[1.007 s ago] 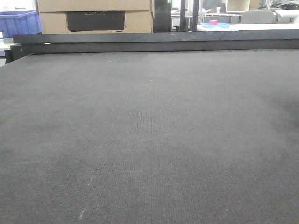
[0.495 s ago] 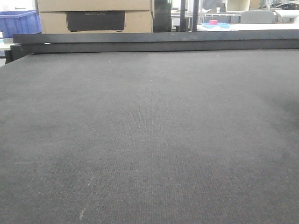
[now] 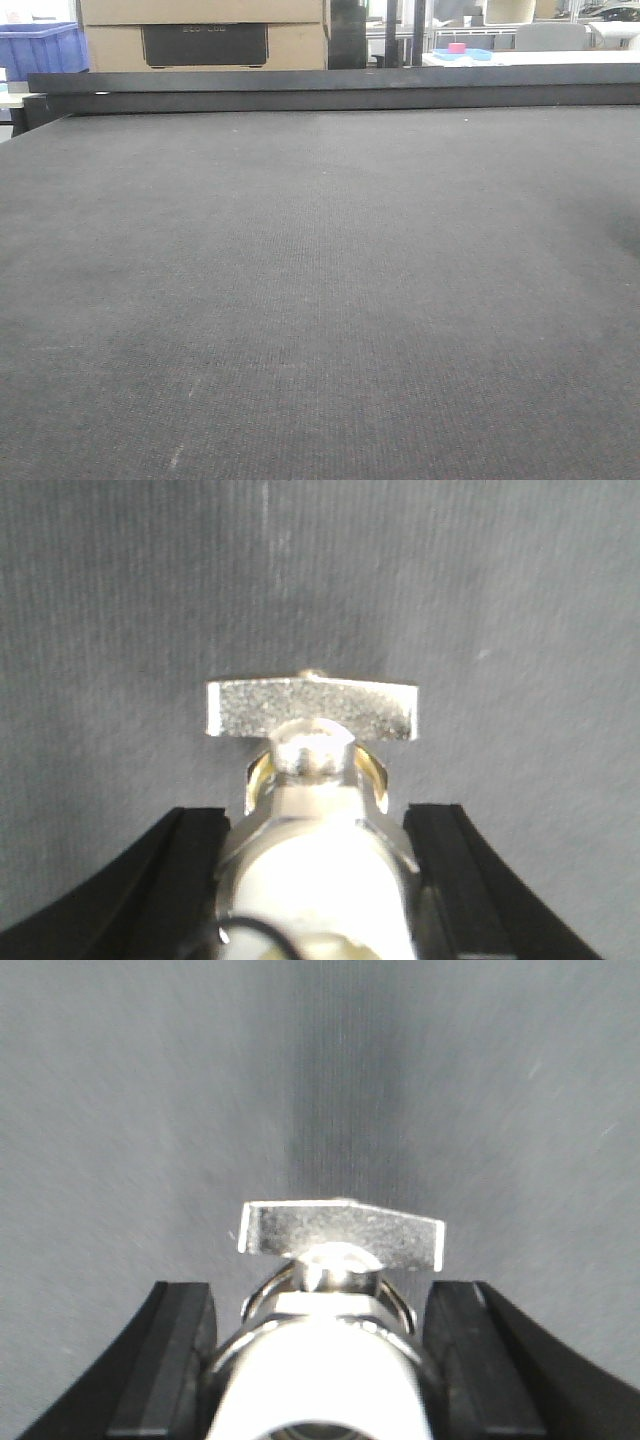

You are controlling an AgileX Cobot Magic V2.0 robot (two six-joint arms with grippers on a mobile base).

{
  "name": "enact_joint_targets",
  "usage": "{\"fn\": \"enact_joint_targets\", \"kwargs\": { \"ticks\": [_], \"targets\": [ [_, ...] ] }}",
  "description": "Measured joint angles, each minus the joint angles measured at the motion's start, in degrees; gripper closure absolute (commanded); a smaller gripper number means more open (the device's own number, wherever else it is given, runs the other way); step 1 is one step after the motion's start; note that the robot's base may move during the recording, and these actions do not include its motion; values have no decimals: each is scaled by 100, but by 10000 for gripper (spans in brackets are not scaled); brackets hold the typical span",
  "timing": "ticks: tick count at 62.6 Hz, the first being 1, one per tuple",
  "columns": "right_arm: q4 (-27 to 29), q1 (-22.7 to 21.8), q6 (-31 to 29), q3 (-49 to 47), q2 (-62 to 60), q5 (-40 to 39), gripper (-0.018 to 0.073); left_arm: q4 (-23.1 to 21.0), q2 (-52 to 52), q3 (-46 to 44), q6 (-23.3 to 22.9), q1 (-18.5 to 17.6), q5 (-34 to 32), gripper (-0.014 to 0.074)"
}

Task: Place valve from conveyor to right shelf box
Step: 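Lift both held valves up off the conveyor surface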

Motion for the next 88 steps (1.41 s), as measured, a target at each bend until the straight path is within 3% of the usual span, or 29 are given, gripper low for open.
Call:
{"fn": "enact_joint_targets", "kwargs": {
  "ticks": [21, 42, 62, 79, 88],
  "targets": [
    [9, 0, 0, 0, -638, -495, 725, -257, -788, 0, 27, -68, -806, 707],
    [9, 0, 0, 649, -1335, -1620, 725, -308, -2083, 292, 182, -505, -2105, 707],
    [9, 0, 0, 1862, -2247, -2604, 725, -323, -3696, 1889, 182, -535, -3546, 707],
    [9, 0, 0, 2213, -2686, -3232, 725, -323, -5206, 3260, 182, -535, -3884, 707],
    [9, 0, 0, 2232, -2700, -3314, 725, -323, -5768, 3515, 182, -535, -4290, 707]
  ]
}}
